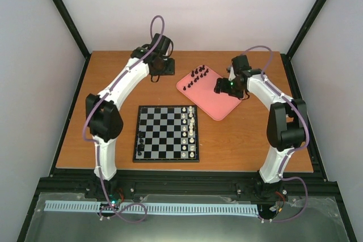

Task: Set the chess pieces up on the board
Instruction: Pick up the chess piece from the storage box.

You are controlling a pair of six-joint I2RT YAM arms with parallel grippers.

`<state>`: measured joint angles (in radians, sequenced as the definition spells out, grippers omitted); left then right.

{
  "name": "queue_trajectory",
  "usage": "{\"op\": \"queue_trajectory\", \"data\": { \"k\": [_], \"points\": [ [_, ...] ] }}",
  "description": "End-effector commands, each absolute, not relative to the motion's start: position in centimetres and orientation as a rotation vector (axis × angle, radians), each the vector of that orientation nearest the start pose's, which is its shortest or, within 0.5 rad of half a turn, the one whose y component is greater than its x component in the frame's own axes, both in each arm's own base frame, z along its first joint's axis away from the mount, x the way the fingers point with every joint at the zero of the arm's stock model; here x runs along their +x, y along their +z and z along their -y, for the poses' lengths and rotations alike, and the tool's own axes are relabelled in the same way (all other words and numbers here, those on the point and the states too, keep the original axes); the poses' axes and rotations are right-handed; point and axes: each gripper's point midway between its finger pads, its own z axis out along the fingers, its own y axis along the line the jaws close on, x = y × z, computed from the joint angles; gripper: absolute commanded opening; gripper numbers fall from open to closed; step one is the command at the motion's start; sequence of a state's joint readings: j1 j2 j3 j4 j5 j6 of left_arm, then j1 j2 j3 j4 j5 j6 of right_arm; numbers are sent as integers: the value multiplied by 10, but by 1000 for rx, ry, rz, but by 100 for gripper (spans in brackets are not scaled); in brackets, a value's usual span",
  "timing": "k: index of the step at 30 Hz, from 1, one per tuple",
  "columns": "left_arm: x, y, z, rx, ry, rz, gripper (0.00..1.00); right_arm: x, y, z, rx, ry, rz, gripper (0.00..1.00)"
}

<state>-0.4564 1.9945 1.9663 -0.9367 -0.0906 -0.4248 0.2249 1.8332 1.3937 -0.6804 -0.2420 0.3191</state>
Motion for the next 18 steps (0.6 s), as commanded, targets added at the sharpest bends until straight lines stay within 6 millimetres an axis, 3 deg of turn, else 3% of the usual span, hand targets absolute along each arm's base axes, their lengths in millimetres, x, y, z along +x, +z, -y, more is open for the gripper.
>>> {"op": "queue_trajectory", "data": {
  "k": [1, 6, 10, 18],
  "points": [
    [474, 203, 246, 148, -410, -2574, 55, 443, 143, -131, 61, 465, -2621, 100],
    [497, 191, 284, 258, -570, -2562, 48, 452, 147, -133, 68, 476, -2618, 100],
    [522, 177, 301, 194, -625, -2546, 47, 457, 146, -135, 68, 490, -2617, 100],
    [542, 139, 315, 106, -650, -2583, 45, 468, 145, -137, 59, 483, -2622, 100]
  ]
}}
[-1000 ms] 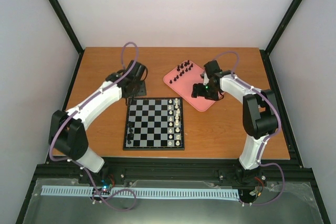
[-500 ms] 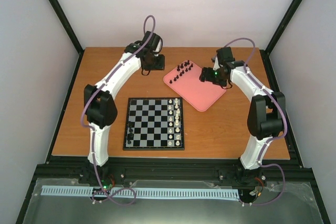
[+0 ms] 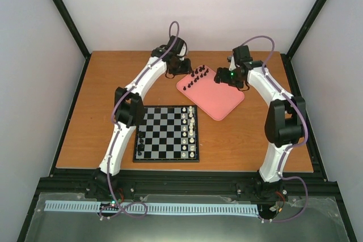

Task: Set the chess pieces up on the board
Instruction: Pick up the chess piece from the storage box.

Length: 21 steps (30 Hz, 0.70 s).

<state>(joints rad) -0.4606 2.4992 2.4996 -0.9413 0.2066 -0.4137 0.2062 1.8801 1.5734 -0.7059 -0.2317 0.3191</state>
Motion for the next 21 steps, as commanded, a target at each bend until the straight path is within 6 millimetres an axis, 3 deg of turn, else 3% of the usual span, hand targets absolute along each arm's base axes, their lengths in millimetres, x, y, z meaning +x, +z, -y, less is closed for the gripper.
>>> {"op": "queue_trajectory", "data": {
  "k": [1, 4, 7, 10, 13, 16, 21],
  "points": [
    [542, 139, 313, 97, -629, -2583, 45, 470, 145, -137, 56, 481, -2620, 100],
    [543, 156, 302, 79, -564, -2550, 45, 477, 148, -140, 46, 491, -2606, 100],
    [538, 188, 282, 67, -473, -2502, 46, 488, 152, -144, 44, 510, -2591, 100],
    [527, 227, 247, 1, -415, -2462, 51, 500, 155, -147, 52, 514, -2578, 100],
    [509, 250, 205, -93, -389, -2456, 54, 514, 154, -153, 39, 525, -2576, 98],
    [484, 259, 175, -122, -343, -2473, 59, 528, 149, -168, -3, 537, -2588, 92],
    [443, 260, 153, -129, -274, -2499, 65, 545, 151, -213, -116, 527, -2576, 84]
  ]
}}
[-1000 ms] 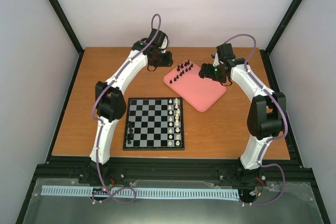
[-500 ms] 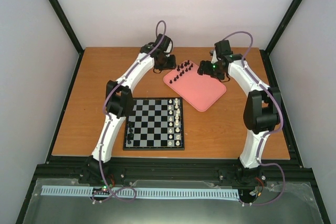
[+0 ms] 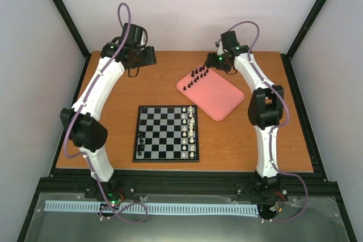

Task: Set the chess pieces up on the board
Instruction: Pick up the chess piece from the storage box.

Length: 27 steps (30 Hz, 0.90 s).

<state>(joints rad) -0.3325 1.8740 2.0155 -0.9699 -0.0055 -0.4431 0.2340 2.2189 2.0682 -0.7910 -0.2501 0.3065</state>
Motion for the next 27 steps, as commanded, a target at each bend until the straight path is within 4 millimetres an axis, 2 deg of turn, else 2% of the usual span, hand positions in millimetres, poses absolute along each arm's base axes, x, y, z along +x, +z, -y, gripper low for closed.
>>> {"op": "queue_trajectory", "data": {
  "k": [1, 4, 8, 11, 16, 20, 27],
  "points": [
    [438, 259, 151, -129, -277, -2500, 65, 549, 152, -219, -131, 511, -2567, 83],
    [426, 256, 150, -122, -300, -2509, 65, 556, 145, -236, -149, 514, -2567, 77],
    [416, 247, 150, -117, -320, -2528, 65, 558, 137, -257, -176, 532, -2564, 63],
    [411, 242, 151, -114, -341, -2535, 65, 557, 127, -266, -188, 513, -2573, 62],
    [407, 237, 153, -104, -354, -2551, 65, 562, 113, -270, -178, 478, -2574, 62],
    [405, 235, 154, -100, -362, -2555, 65, 566, 103, -272, -180, 470, -2575, 57],
    [404, 224, 155, -92, -360, -2581, 65, 572, 96, -274, -179, 472, -2562, 57]
  ]
}}
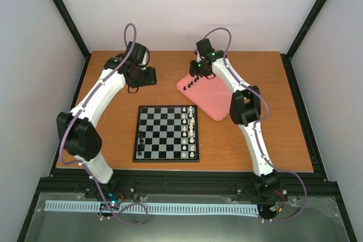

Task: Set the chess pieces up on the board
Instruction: Pick up the chess piece from the storage box.

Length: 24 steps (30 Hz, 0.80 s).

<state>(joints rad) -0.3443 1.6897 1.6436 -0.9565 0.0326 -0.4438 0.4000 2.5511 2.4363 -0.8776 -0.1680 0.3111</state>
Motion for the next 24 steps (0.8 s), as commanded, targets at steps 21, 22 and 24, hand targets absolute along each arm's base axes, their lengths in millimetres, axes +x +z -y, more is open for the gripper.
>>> {"op": "queue_trajectory", "data": {
  "k": [21, 22, 24],
  "points": [
    [400, 216, 156, -68, -361, -2611, 65, 585, 77, -282, -150, 502, -2534, 48],
    [400, 216, 156, -65, -360, -2612, 65, 586, 76, -282, -147, 502, -2534, 48],
    [399, 215, 156, -62, -361, -2616, 65, 586, 74, -282, -143, 498, -2537, 48]
  ]
}}
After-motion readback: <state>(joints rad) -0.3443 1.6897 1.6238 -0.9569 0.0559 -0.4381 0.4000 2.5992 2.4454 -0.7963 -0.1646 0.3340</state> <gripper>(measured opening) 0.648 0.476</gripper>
